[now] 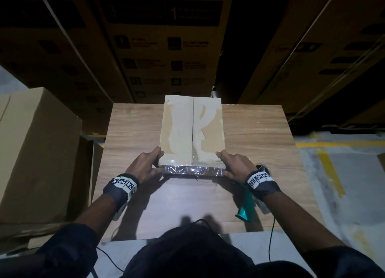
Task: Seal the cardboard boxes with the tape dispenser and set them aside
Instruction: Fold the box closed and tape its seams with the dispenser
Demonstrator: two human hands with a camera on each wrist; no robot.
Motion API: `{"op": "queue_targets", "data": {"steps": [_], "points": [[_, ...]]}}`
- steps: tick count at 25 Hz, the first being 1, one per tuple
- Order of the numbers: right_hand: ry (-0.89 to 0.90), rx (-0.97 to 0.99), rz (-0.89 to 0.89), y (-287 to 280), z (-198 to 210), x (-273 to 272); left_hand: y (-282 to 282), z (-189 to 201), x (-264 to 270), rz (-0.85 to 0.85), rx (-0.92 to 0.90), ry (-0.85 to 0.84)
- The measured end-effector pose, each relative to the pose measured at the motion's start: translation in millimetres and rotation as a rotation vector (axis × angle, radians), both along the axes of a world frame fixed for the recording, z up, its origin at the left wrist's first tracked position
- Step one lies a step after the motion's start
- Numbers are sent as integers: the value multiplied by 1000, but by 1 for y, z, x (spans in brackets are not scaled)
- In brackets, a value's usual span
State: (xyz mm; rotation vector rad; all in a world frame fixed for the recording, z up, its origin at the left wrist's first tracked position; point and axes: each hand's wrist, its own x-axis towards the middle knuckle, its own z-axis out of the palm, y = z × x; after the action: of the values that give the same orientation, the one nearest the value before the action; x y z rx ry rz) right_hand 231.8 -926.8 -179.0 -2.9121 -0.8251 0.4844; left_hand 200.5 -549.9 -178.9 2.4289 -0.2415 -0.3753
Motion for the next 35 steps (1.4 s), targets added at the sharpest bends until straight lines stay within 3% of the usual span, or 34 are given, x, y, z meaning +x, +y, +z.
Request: {"op": "queue_targets", "data": {"steps": [7, 12, 16, 20, 22, 24, 27, 30, 35], "points": [[-79, -8, 127, -13, -8, 7, 1, -10, -15, 48, -57, -103], [-82, -45, 151, -15, -9, 8, 2, -10, -24, 105, -53, -86], [-61, -30, 114, -12, -4, 1, 0, -10, -28, 99, -31, -122], [25, -71, 37, -16, 17, -14, 1, -8, -35, 23, 211, -214], [-57, -10, -20, -14, 34, -26, -3, 1, -41, 13, 188, -310], [-140, 169, -91, 1, 44, -32, -19, 11, -40, -77, 96, -384], [-61, 375, -198, 43, 46, -25, -60, 26, -20, -169, 68, -304], [53, 374, -235, 73, 38, -15, -88, 29, 1, -202, 98, -210], [46, 332, -251, 81, 34, -12, -89, 35, 17, -247, 154, -84]]}}
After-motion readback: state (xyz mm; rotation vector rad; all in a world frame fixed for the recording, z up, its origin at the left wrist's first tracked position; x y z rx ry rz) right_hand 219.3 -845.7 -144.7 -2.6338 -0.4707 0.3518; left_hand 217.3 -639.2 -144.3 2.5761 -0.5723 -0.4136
